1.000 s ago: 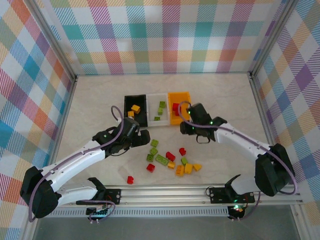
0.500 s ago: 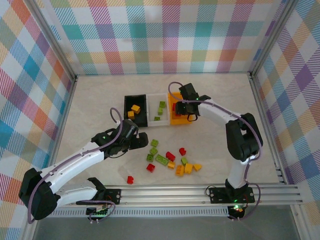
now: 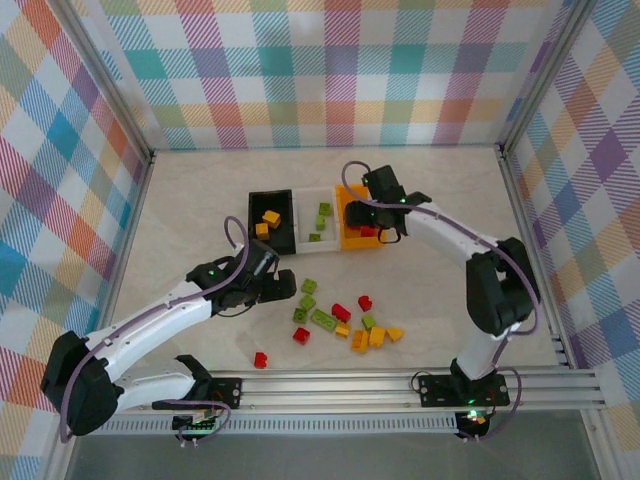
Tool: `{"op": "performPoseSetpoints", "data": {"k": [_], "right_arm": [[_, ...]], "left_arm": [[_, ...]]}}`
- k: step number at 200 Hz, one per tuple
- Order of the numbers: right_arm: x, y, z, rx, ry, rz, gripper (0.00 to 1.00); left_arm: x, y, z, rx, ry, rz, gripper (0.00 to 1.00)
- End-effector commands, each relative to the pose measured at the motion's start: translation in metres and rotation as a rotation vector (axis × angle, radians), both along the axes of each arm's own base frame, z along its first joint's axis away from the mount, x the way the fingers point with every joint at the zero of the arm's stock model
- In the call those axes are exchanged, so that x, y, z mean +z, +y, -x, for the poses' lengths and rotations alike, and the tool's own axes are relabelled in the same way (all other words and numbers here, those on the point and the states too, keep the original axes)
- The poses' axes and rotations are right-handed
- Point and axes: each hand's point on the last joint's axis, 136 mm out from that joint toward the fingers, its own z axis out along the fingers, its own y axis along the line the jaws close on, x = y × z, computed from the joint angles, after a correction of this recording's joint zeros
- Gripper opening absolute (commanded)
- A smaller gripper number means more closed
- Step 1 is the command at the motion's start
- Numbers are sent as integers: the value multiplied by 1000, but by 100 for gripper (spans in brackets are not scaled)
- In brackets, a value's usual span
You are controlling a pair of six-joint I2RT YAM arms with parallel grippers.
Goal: Sort the legos into containers by color
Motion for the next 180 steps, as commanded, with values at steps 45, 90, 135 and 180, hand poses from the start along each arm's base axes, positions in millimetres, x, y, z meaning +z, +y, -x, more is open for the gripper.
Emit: {"op": "performPoseSetpoints", "data": {"k": [45,90,135,180], "right_arm": [[-19,-4,38,-12,28,-61,77],[-24,-8,40,-15,27,-48,77],[-22,-8,38,-16,20,-48,77],[-21,-13,37,-26,17,-42,77]], "left_arm": [[-41,12,79,-64,254,-162,90],[-74,23,129,-43,349,-167,76],[-91,20,138,-32,364,-117,63],[-100,17,140,-47,382,-134,44]]}}
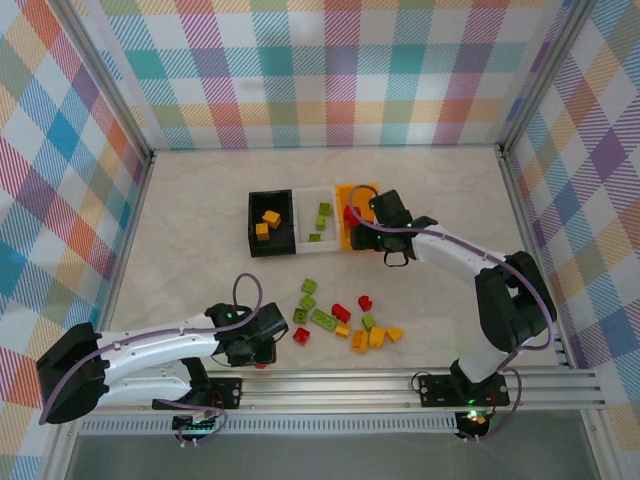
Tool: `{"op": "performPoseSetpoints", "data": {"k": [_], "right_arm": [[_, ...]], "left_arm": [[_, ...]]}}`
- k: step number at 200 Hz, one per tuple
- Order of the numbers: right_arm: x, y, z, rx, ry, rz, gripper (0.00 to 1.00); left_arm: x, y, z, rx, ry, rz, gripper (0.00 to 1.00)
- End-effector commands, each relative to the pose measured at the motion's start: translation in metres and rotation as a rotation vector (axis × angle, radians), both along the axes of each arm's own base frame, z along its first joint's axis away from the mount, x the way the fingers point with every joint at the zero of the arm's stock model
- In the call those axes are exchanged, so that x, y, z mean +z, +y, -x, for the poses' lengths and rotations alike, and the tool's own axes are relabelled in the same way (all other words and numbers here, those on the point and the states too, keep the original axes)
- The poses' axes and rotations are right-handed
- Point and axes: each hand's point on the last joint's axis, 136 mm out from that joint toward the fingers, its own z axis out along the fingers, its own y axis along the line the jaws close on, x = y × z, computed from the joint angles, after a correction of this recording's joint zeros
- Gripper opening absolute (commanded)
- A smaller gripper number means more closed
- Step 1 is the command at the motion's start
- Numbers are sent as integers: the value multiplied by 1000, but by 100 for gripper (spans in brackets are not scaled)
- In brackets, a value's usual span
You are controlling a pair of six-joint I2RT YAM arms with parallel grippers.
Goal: Sort the legos into containers by color
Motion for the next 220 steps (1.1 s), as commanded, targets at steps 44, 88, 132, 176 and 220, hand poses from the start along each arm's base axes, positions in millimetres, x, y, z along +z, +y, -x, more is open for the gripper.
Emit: {"op": "performPoseSetpoints", "data": {"k": [44,88,132,176,220], "right_arm": [[19,-5,-5,-22,-48,-25,77],[29,-15,-6,-56,-75,-38,77],[39,-40,-9,-129,-93,-71,77],[47,-55,-1,-164,-110,-88,77],[45,-70,4,-199,-101,-92,77]], "left_arm": [[4,-8,-1,3,-14,36,25],[19,-20,-11,5,-52,77,16],[67,-65,-68,-62,-186,129,13],[122,-126,-167,-74,-381,259,12],[157,-191,-251,-96,-477,346,11]]}}
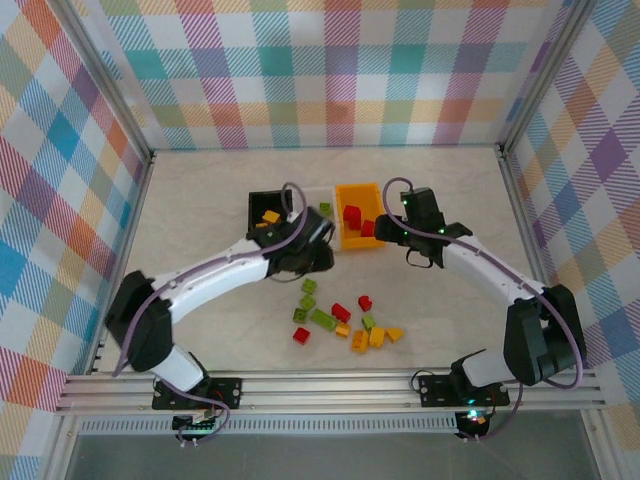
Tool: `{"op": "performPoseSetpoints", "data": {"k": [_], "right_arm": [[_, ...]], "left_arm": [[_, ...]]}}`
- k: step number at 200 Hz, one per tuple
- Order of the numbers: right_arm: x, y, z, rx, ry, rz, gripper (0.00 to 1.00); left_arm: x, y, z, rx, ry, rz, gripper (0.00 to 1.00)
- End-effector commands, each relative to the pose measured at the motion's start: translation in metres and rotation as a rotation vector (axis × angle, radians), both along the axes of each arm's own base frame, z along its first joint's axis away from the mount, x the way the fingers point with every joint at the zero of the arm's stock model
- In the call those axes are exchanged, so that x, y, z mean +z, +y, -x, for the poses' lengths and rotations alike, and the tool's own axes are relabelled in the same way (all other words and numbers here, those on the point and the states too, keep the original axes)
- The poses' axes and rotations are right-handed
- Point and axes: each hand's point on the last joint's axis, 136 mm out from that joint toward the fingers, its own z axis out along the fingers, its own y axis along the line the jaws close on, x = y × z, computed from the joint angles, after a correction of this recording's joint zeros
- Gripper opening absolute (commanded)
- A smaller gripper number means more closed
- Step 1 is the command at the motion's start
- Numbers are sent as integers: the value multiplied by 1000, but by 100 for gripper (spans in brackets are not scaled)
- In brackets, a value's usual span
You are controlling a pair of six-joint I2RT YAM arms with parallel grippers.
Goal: Sort the legos into containers by color
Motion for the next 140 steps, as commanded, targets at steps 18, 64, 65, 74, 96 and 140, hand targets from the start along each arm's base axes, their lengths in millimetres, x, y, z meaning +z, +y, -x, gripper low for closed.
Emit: {"op": "performPoseSetpoints", "data": {"k": [18,64,65,74,96,140], "right_arm": [[-4,-12,-5,-27,27,-42,71],[-20,0,-45,31,71,-18,62],[-21,1,-46,32,73,-16,62],[-27,2,-54,35,84,-9,62],[-41,10,-71,61,100,-1,64],[-58,17,-83,88,137,8,51]], "left_arm": [[28,-45,-63,-52,-95,30,8],[38,-23,-67,-21,-117,-7,7],[39,-22,-66,-20,-117,-9,7],[37,-14,-60,-14,-115,-17,7],[28,5,-41,-2,-96,-29,7],[21,36,-13,19,-83,-41,9]]}}
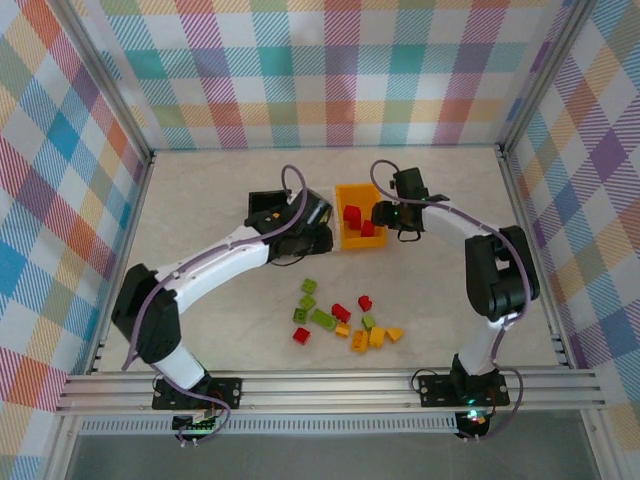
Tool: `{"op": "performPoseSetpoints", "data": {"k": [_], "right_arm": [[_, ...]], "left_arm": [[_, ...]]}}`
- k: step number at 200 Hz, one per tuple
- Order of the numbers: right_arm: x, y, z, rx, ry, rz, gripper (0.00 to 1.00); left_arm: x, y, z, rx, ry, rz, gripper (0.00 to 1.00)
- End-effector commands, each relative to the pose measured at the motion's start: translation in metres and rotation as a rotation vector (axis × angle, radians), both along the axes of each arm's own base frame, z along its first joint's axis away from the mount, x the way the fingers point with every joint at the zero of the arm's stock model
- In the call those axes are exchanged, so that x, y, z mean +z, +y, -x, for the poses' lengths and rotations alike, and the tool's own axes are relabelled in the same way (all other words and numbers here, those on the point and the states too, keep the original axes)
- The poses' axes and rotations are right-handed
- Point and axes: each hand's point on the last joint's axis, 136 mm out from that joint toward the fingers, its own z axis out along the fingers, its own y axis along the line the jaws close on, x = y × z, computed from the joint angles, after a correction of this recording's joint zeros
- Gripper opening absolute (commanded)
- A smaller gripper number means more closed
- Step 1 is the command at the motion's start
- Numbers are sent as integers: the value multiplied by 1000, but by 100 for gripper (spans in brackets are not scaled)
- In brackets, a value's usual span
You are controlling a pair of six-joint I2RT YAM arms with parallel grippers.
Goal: Sort the legos into containers by color
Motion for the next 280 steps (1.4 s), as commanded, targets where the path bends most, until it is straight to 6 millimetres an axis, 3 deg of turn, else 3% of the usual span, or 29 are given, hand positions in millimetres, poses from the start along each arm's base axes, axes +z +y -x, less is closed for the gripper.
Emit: {"op": "performPoseSetpoints", "data": {"k": [1,45,121,171,197,231,262,280], "right_arm": [[6,5,-6,34,-12,-13,50],[-6,4,11,62,23,-6,29],[-10,-3,51,78,56,51,11],[-12,-5,74,22,97,100,4],[-12,-2,76,22,97,111,11],[1,-5,71,9,45,111,44],[27,-9,67,-25,-30,96,66],[41,-19,69,-85,-84,73,73]], "left_arm": [[6,18,8,24,-14,-7,9],[9,25,9,26,-22,-4,9],[7,26,-1,27,-19,11,9],[7,24,-3,23,-20,27,9],[5,22,-3,18,-12,34,9],[3,14,-5,1,3,47,9],[6,1,-13,-4,-8,57,9],[11,-20,-21,-21,-25,77,9]]}}
